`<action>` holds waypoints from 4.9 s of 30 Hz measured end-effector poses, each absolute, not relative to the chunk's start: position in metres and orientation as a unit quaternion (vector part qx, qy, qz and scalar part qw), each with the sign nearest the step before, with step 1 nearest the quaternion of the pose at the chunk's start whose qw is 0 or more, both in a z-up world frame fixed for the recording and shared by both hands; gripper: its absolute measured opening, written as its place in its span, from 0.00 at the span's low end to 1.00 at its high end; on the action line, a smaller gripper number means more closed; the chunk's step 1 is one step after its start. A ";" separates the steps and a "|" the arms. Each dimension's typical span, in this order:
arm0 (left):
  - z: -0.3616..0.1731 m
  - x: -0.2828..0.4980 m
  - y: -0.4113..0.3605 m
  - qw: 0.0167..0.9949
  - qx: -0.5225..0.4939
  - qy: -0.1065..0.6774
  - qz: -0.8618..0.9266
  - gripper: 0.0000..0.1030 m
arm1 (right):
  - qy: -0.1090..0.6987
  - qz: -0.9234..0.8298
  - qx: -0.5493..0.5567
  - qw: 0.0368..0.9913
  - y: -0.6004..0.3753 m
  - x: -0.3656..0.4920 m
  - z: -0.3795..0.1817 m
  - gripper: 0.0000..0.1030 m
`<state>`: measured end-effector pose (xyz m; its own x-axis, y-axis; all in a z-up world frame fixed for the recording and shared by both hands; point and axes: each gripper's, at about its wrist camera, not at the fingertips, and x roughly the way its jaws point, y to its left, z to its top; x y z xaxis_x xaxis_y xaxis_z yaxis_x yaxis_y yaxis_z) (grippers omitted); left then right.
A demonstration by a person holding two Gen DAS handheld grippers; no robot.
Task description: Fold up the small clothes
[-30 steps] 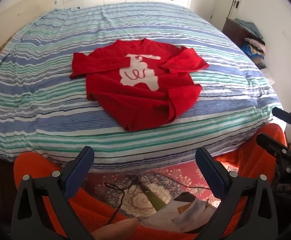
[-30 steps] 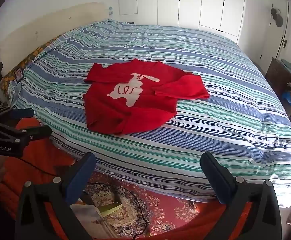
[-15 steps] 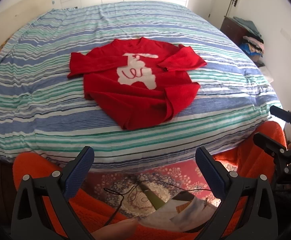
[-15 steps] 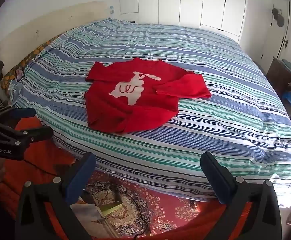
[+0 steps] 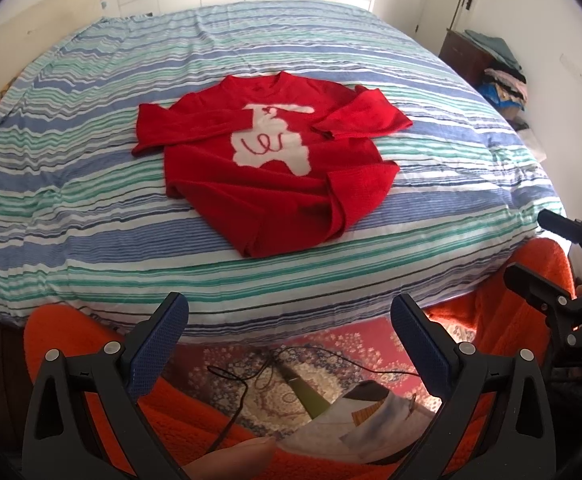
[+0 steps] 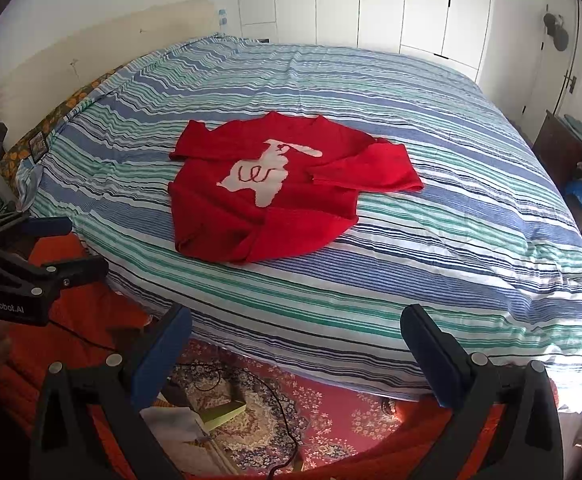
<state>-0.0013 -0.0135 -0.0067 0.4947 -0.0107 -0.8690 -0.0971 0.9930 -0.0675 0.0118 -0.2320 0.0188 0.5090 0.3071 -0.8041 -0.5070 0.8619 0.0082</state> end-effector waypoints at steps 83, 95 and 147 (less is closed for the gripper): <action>-0.004 -0.001 -0.009 0.864 -0.051 0.499 0.035 0.98 | 0.447 0.246 -0.131 0.850 -0.219 0.010 0.015 1.00; -0.011 0.003 0.001 0.858 -0.071 0.506 0.045 0.98 | 0.437 0.235 -0.124 0.859 -0.225 0.007 0.017 1.00; -0.113 0.031 0.097 0.830 -0.190 0.519 0.070 0.04 | 0.524 0.242 -0.066 0.814 -0.185 0.138 -0.067 0.80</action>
<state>0.0305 0.0966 -0.1134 0.4515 -0.0813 -0.8886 -0.3137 0.9178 -0.2434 0.1379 -0.1854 -0.0669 0.3346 0.3250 -0.8845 -0.4633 0.8741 0.1459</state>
